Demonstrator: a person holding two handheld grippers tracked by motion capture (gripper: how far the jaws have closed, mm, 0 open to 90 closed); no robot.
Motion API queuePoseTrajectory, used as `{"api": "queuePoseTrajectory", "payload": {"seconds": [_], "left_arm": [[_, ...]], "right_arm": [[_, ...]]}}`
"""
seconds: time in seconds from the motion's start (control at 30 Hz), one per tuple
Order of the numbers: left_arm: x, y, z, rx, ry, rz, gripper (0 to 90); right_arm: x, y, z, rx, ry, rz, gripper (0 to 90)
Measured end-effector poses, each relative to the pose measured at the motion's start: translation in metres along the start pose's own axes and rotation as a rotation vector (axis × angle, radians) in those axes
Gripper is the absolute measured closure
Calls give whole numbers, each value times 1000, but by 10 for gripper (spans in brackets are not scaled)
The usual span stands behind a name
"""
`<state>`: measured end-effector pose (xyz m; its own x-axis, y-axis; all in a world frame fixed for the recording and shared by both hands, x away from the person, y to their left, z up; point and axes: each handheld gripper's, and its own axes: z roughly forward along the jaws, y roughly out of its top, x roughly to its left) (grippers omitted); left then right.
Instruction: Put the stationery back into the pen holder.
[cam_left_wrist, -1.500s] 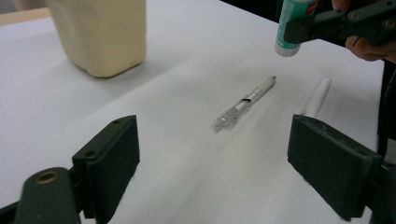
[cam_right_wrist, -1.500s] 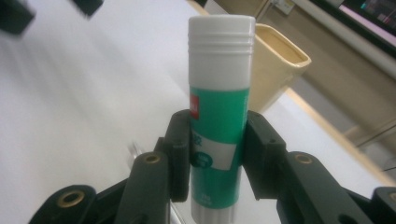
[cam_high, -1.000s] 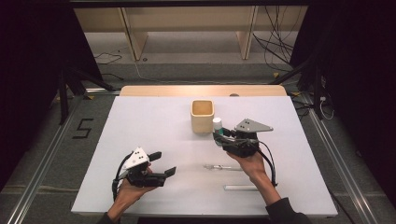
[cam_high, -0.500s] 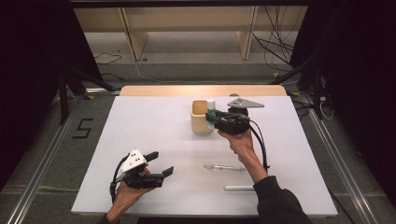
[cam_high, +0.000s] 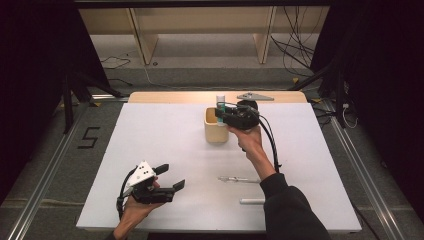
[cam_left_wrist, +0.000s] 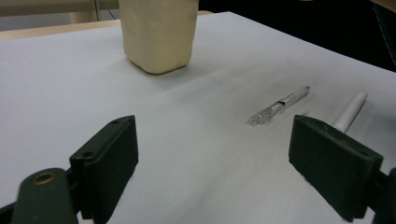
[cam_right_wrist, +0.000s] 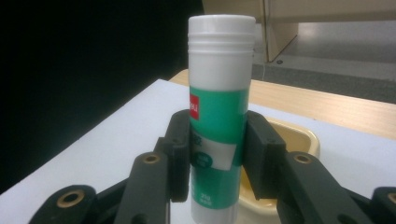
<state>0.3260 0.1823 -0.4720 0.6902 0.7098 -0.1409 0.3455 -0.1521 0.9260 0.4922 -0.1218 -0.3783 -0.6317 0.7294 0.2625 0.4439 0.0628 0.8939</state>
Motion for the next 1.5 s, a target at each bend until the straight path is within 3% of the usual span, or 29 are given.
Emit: {"api": "queuePoseTrajectory", "payload": {"seconds": [0.6, 1.5], "left_arm": [[0, 0, 2, -15, -4, -7, 154], [2, 0, 3, -10, 9, -11, 154]], "right_arm": [[-7, 2, 35, 37, -93, 12, 657], [-5, -9, 58, 104, -115, 35, 656]]}}
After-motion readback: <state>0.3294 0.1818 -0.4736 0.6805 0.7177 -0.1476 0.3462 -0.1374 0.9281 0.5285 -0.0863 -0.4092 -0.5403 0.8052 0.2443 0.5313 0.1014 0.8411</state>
